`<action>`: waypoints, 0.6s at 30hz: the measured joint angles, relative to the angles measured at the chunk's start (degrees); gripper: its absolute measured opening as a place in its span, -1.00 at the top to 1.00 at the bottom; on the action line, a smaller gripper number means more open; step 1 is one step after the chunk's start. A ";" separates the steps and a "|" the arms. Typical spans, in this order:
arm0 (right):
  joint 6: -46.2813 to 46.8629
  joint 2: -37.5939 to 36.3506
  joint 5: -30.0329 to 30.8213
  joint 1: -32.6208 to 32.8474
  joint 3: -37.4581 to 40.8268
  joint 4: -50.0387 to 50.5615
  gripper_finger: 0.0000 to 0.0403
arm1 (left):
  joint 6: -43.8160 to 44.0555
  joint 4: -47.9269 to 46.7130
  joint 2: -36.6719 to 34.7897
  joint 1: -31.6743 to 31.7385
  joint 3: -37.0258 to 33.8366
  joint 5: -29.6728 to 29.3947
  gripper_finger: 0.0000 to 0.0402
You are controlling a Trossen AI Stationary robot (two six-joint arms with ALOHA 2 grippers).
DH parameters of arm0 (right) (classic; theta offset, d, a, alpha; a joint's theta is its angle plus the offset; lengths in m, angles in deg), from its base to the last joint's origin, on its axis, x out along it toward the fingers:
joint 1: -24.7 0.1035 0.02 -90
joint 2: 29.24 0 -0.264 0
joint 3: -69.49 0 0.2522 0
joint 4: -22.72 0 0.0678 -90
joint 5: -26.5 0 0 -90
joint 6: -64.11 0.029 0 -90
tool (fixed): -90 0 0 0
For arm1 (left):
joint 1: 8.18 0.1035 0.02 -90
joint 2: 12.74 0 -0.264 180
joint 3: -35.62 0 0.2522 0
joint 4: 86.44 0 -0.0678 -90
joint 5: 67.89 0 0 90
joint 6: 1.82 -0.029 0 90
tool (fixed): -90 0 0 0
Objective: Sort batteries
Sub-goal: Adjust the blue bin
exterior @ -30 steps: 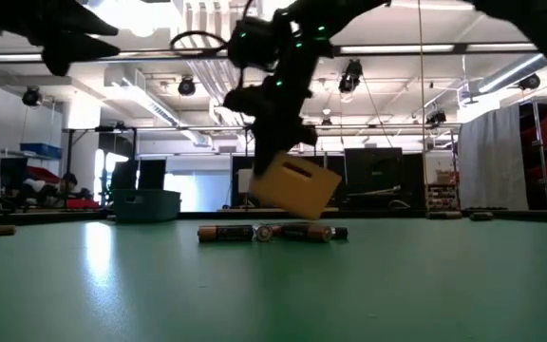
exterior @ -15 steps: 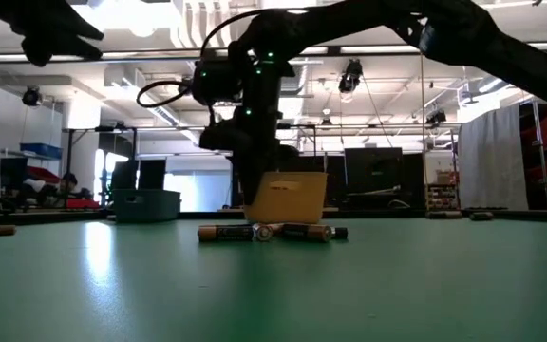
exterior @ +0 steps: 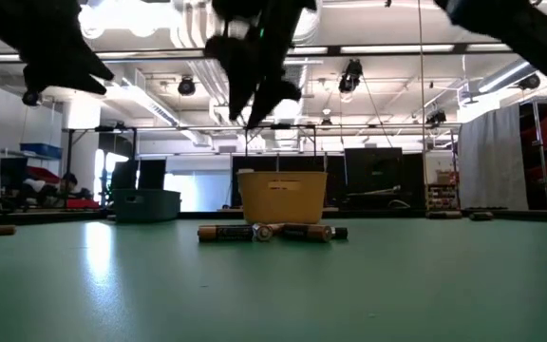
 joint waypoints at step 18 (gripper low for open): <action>-11.40 -19.08 12.72 10.96 0.07 -0.67 -0.15 | -26.35 -0.71 38.63 48.73 11.38 29.27 0.02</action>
